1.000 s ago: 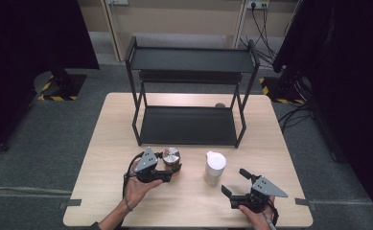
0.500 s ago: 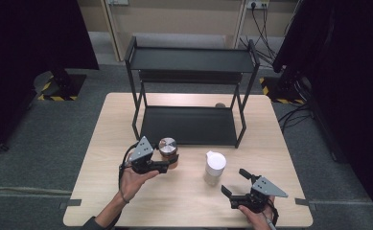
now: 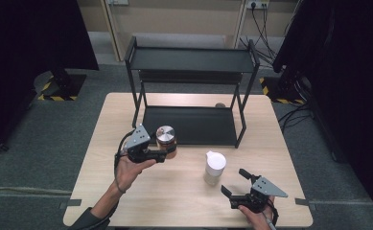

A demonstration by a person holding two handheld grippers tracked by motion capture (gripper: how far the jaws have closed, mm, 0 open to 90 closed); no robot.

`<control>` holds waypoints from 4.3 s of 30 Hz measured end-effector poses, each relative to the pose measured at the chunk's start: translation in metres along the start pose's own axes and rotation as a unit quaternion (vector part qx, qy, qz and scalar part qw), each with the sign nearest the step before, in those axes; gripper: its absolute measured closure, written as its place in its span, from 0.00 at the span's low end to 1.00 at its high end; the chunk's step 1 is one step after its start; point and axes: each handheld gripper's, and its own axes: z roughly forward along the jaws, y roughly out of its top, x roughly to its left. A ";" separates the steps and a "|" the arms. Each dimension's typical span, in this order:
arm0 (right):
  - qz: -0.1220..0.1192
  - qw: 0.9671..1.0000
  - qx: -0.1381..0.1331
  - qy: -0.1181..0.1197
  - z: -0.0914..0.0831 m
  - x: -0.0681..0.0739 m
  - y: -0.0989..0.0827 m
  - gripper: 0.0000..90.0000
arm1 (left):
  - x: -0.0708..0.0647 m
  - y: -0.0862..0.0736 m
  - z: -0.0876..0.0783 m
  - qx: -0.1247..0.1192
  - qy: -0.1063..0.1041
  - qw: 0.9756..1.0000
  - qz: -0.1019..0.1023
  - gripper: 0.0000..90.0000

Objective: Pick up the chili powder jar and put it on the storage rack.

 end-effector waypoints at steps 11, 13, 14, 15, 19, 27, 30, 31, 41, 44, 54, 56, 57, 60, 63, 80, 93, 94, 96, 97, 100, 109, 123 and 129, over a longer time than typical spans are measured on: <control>0.000 1.000 0.000 0.001 0.000 0.000 0.000 0.00 | 0.009 0.031 0.000 -0.002 0.001 1.000 0.000 0.34; 0.000 1.000 0.000 0.001 0.000 0.000 0.000 0.00 | 0.012 0.042 -0.001 -0.003 0.005 1.000 0.004 0.34; 0.000 1.000 0.000 0.001 0.000 0.000 0.000 0.00 | 0.011 0.045 -0.001 -0.004 0.008 1.000 0.007 0.34; 0.000 1.000 0.000 0.001 0.000 0.000 0.000 0.00 | 0.011 0.045 -0.001 -0.004 0.008 1.000 0.007 0.34; 0.002 1.000 0.000 0.000 0.000 0.000 0.000 0.00 | 0.013 0.060 -0.002 -0.004 0.011 1.000 0.004 0.34; 0.003 1.000 0.000 0.001 0.000 0.000 0.000 0.00 | 0.016 0.094 -0.002 -0.002 0.023 1.000 0.011 0.34; 0.002 1.000 0.000 0.001 0.000 0.000 0.000 0.00 | 0.019 0.106 -0.001 0.001 0.024 1.000 0.011 0.34; 0.003 1.000 0.000 0.001 0.000 -0.001 0.000 0.00 | 0.020 0.109 -0.001 0.001 0.026 1.000 0.011 0.34; 0.004 1.000 0.000 0.002 0.000 -0.001 0.000 0.00 | 0.026 0.142 0.003 0.009 0.043 0.999 0.005 0.34; 0.004 1.000 0.000 0.002 0.000 -0.001 0.000 0.00 | 0.026 0.151 0.003 0.007 0.047 0.999 0.007 0.34; 0.004 1.000 0.001 0.003 0.001 -0.001 0.000 0.00 | 0.030 0.175 0.007 0.008 0.062 0.998 -0.001 0.34; 0.004 1.000 0.002 0.004 0.001 -0.001 0.000 0.00 | 0.029 0.180 0.008 0.010 0.069 0.998 0.004 0.34; 0.004 1.000 0.002 0.003 0.001 -0.001 0.000 0.00 | 0.030 0.182 0.009 0.010 0.069 0.998 -0.001 0.34; 0.005 1.000 0.002 0.003 0.001 -0.001 0.000 0.00 | 0.034 0.187 0.011 0.010 0.070 0.997 -0.007 0.34; 0.004 1.000 0.002 0.003 0.001 -0.001 0.000 0.00 | 0.035 0.193 0.014 0.010 0.074 0.997 -0.008 0.34; 0.005 1.000 0.003 0.006 0.001 -0.002 0.000 0.00 | 0.040 0.224 0.028 0.006 0.124 0.992 -0.019 0.34; 0.004 1.000 0.002 0.009 0.001 -0.002 0.000 0.00 | 0.049 0.229 0.050 -0.002 0.161 0.987 -0.026 0.34; 0.005 1.000 0.002 0.010 0.001 -0.002 0.000 0.00 | 0.049 0.230 0.052 0.000 0.166 0.986 -0.027 0.34; 0.006 1.000 0.002 0.010 0.001 -0.002 0.000 0.00 | 0.051 0.231 0.056 0.002 0.173 0.984 -0.028 0.34; 0.006 1.000 0.002 0.010 0.001 -0.002 0.000 0.00 | 0.051 0.231 0.058 0.000 0.177 0.984 -0.030 0.34; 0.005 1.000 0.001 0.012 0.001 -0.002 0.000 0.00 | 0.054 0.231 0.063 -0.005 0.184 0.982 -0.037 0.34; 0.006 1.000 0.001 0.015 0.001 -0.003 0.000 0.00 | 0.060 0.230 0.078 -0.003 0.208 0.977 -0.040 0.34; 0.011 1.000 0.000 0.018 0.002 -0.003 -0.001 0.00 | 0.061 0.225 0.085 0.004 0.214 0.976 -0.029 0.34; 0.011 1.000 0.001 0.018 0.002 -0.003 -0.001 0.00 | 0.060 0.222 0.085 0.000 0.216 0.976 -0.017 0.27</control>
